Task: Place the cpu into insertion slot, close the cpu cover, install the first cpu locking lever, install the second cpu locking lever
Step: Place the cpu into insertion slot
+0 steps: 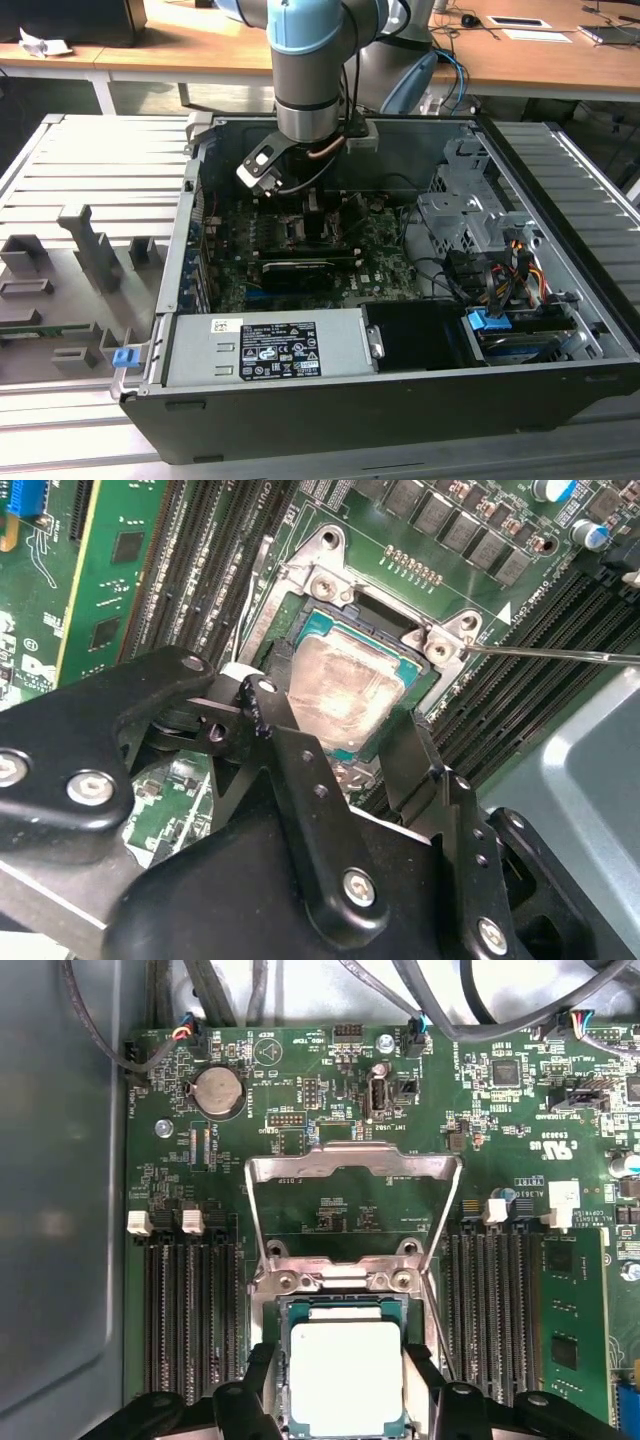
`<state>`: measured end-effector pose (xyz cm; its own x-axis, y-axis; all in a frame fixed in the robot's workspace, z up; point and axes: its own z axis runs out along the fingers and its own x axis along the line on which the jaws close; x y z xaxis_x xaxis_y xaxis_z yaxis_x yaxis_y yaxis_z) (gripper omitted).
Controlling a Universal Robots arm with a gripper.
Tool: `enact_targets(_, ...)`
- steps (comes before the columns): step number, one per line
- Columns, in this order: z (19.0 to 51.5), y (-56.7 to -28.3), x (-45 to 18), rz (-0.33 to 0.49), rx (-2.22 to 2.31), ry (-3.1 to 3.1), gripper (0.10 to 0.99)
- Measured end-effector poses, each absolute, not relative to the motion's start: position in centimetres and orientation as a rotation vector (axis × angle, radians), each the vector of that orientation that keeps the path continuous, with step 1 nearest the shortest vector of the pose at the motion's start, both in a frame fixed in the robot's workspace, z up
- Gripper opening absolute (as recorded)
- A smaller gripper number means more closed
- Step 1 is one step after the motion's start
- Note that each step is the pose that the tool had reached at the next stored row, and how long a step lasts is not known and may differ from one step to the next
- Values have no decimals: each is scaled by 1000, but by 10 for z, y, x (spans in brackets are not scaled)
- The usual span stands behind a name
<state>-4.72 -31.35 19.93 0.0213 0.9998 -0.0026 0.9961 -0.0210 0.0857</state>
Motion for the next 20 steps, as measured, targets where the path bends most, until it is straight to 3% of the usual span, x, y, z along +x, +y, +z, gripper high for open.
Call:
enact_targets(11,217,-313,-47,88,2199,2153,600)
enact_targets(12,218,-314,-47,89,2199,2153,471)
enact_targets(13,219,-314,-47,89,2199,2153,412)
enact_targets(14,219,-314,-47,88,2199,2153,412)
enact_targets(16,219,-314,-47,86,2198,2152,290)
enact_targets(18,219,-314,-47,84,2198,2152,290)
enact_targets(19,220,-314,-47,84,2198,2152,169)
enact_targets(20,220,-314,-47,85,2198,2152,110)
